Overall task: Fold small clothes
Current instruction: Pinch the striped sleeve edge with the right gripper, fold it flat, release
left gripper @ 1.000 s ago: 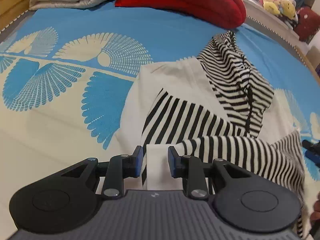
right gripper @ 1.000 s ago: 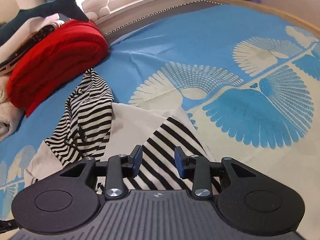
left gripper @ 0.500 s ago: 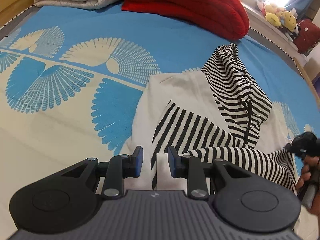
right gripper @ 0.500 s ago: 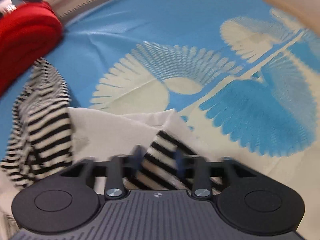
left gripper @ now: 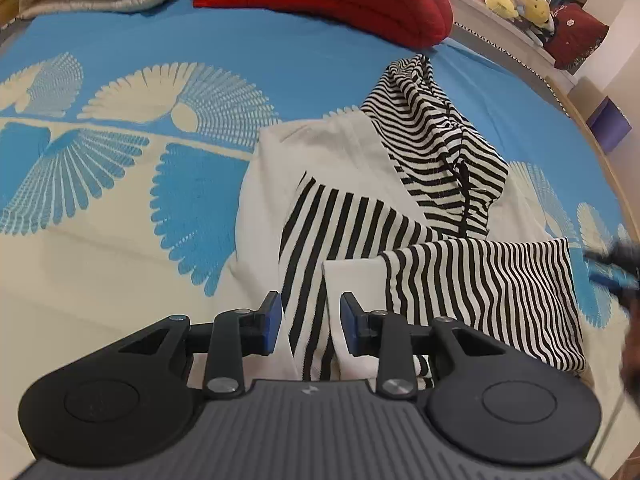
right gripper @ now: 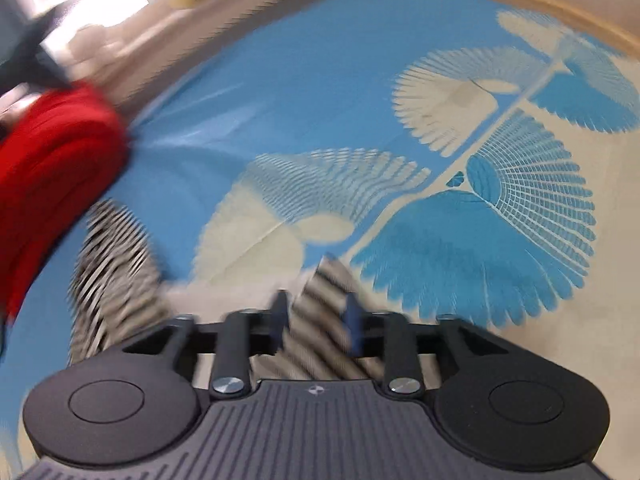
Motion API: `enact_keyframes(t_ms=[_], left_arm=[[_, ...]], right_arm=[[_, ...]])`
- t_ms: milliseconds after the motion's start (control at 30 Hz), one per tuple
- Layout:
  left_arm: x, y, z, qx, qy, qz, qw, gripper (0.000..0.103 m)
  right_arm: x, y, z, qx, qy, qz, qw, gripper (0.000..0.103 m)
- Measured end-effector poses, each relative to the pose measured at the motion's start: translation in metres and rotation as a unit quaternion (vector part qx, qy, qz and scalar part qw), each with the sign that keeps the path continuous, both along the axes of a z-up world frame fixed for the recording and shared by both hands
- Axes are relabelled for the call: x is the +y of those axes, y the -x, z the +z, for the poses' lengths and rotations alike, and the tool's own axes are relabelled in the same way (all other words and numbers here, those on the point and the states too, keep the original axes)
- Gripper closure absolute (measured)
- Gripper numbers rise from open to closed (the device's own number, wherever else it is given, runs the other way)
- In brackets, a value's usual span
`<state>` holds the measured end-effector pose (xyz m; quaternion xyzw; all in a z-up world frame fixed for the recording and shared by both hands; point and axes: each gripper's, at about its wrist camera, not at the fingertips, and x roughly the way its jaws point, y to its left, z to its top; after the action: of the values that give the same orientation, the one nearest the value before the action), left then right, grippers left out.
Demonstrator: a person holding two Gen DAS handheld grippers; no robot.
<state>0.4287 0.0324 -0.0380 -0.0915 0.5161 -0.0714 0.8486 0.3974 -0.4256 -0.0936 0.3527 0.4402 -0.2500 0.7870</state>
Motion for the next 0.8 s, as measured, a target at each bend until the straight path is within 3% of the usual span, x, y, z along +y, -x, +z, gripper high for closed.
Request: enact_keyframes(t_ms=[100, 233, 333, 467, 600, 700, 800], left_arm=[[-0.004, 0.001, -0.004, 0.004, 0.01, -0.011, 0.9999, 0.067], [-0.016, 0.005, -0.017, 0.02, 0.017, -0.027, 0.9993, 0.067], [-0.028, 0.01, -0.033, 0.036, -0.009, -0.04, 0.9985, 0.066], [-0.035, 0.022, -0.051, 0.062, -0.081, -0.049, 0.9935, 0.064], [-0.032, 0.054, -0.009, 0.003, -0.078, -0.048, 0.9958, 0.064], [-0.029, 0.092, 0.02, -0.04, -0.076, -0.064, 0.9943, 0.063], [-0.02, 0.128, 0.037, -0.04, -0.069, -0.065, 0.9947, 0.063]], right_arm=[[0.026, 0.038, 0.011, 0.0, 0.022, 0.08, 0.997, 0.061], [0.03, 0.081, -0.015, 0.069, 0.019, 0.094, 0.993, 0.061], [0.025, 0.111, -0.029, 0.101, 0.001, 0.07, 0.992, 0.061], [0.022, 0.147, -0.01, 0.116, -0.006, 0.047, 0.992, 0.058], [0.039, 0.187, 0.055, 0.045, 0.029, 0.076, 0.996, 0.057], [0.061, 0.224, 0.097, -0.025, 0.068, 0.121, 0.99, 0.054], [0.078, 0.254, 0.109, -0.037, 0.082, 0.151, 0.984, 0.052]])
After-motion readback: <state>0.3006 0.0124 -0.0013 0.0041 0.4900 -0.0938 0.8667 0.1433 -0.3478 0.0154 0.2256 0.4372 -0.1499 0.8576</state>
